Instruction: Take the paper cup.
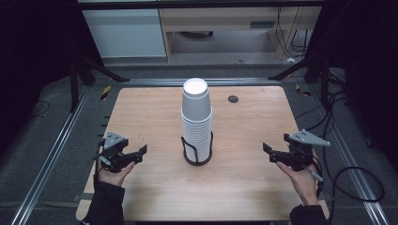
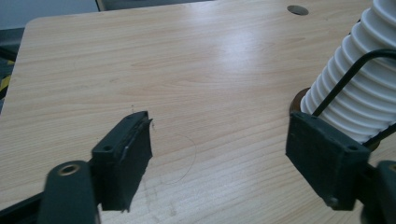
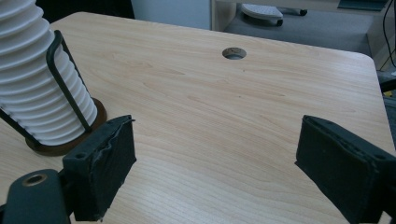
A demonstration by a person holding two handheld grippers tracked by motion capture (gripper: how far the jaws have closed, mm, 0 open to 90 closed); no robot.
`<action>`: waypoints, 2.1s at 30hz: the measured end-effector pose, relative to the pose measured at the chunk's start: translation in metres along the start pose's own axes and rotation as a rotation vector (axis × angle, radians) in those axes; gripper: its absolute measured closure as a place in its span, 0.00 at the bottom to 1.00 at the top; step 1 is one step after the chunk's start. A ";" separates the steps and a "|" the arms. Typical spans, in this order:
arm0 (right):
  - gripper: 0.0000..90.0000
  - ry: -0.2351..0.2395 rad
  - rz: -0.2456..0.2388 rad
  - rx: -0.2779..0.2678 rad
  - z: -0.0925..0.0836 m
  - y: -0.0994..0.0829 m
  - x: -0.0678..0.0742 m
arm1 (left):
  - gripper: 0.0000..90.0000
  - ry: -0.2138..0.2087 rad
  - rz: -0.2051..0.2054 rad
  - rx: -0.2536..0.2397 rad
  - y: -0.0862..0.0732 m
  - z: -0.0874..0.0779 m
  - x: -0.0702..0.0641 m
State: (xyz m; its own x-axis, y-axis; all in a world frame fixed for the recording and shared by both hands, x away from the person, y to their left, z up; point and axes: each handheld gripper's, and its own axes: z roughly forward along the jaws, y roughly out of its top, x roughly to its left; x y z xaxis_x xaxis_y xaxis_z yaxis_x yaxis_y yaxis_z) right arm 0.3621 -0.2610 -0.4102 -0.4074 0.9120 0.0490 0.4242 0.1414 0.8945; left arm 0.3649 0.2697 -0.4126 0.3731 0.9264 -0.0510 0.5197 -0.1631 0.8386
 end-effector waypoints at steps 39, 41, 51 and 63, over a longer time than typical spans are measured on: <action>0.12 0.281 -0.135 -0.228 -0.012 0.135 0.087 | 0.20 -0.069 0.030 0.059 -0.003 0.011 -0.008; 0.12 0.299 -0.137 -0.233 -0.010 0.141 0.093 | 0.20 -0.072 0.031 0.059 -0.003 0.011 -0.009; 0.11 0.351 -0.140 -0.229 0.007 0.157 0.115 | 0.19 -0.081 0.040 0.063 -0.003 0.012 -0.011; 0.07 0.406 -0.162 -0.183 0.039 0.165 0.144 | 0.19 -0.093 0.058 0.069 -0.004 0.016 -0.016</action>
State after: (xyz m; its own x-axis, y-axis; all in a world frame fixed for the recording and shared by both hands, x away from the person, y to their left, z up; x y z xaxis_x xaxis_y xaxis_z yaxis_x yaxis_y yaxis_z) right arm 0.4045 -0.0910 -0.2731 -0.7550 0.6545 0.0397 0.1943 0.1655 0.9669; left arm 0.3685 0.2500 -0.4238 0.4720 0.8798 -0.0560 0.5454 -0.2415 0.8026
